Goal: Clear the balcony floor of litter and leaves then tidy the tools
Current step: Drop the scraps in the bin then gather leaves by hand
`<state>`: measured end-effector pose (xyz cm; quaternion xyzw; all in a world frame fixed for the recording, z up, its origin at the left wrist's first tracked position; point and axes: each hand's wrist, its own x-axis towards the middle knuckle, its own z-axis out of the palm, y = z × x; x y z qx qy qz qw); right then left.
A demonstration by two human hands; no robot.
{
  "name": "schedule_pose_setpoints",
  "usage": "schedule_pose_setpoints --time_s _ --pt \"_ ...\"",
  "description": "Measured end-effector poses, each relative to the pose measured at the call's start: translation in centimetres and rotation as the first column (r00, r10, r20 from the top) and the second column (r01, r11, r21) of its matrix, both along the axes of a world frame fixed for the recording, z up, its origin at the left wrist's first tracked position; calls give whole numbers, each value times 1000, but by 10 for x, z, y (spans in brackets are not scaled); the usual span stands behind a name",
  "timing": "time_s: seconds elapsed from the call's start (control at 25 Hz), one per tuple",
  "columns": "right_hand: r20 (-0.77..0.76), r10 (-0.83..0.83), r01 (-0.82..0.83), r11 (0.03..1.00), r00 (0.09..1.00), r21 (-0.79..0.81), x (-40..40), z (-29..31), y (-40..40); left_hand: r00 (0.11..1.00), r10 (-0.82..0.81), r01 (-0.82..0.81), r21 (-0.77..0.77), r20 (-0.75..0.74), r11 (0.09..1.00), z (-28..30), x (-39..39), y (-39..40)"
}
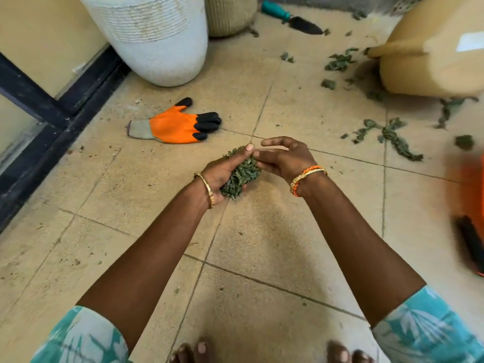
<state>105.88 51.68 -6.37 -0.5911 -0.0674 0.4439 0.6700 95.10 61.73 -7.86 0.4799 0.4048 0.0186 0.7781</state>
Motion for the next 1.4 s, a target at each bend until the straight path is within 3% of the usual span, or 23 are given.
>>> schedule_pose_setpoints --time_s 0.12,0.2,0.28,0.36,0.48,0.56,0.68,0.96,1.24,1.4 --pt "101 -26 31 998 995 -56 12 8 -25 1000 -4 4 -42 4 999 -2 21 -17" --pt "291 -70 117 982 954 -150 32 5 -44 999 34 -34 -58 -12 998 -2 35 -26" --pt "609 -107 339 898 786 -280 63 -9 -67 999 38 -39 -30 -31 999 -2 51 -33" --pt "785 -58 535 762 616 -364 96 -24 -91 999 22 -22 15 -46 1000 -2 67 -36" --pt "797 115 609 584 593 -537 138 -46 -116 997 -6 13 82 -77 997 -4 83 -39" --pt "774 185 598 536 606 -596 160 -57 -122 996 0 10 109 -94 994 -6 91 -40" --pt "727 261 525 544 635 -654 178 -72 -119 995 31 -22 94 -98 995 -11 98 -38" --pt "713 438 453 561 547 -692 195 -80 -92 994 38 -34 45 -106 998 -25 108 -28" --pt "865 358 401 777 351 -485 198 -84 -88 994 -20 29 84 -107 996 -28 117 -37" --pt "894 322 335 843 311 -420 182 -81 -83 994 -9 19 89 -106 996 -27 117 -39"
